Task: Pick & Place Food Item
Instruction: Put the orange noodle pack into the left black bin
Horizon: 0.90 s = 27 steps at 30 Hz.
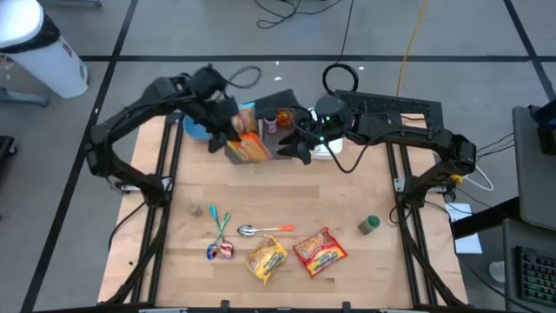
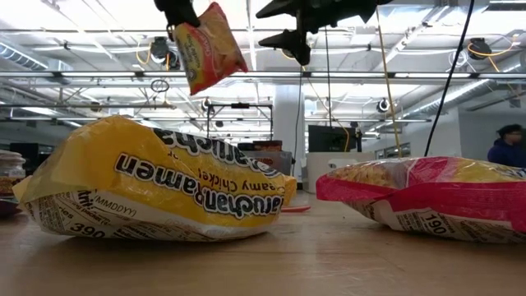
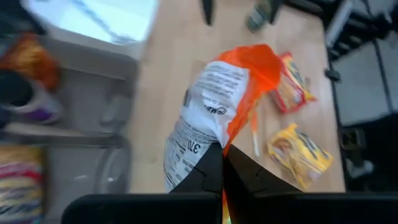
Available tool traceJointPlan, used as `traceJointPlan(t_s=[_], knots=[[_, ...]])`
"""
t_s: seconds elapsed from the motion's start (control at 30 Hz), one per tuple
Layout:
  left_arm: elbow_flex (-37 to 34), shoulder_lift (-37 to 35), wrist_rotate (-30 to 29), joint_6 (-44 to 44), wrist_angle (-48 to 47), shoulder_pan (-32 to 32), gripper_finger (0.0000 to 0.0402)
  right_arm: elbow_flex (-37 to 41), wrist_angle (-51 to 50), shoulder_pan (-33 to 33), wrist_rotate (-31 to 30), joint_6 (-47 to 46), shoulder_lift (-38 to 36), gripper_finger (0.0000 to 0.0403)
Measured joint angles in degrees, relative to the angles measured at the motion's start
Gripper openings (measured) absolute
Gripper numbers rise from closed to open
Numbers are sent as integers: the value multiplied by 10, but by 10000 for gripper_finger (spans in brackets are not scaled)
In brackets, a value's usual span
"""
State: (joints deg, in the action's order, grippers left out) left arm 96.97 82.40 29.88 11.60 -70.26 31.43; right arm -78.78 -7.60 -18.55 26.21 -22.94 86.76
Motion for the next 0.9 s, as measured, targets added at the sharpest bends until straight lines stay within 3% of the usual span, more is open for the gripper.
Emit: traceJointPlan(t_s=[0.27,0.5,0.9], knots=[[0,-41,4,-1,24,99,0,4,-5,-12,-42,11,0,233],[-25,-55,28,-2,37,132,0,45,15,-18,-68,-26,0,235],[-211,-132,65,-105,215,132,0,200,315,-39,-68,-138,-4,228]])
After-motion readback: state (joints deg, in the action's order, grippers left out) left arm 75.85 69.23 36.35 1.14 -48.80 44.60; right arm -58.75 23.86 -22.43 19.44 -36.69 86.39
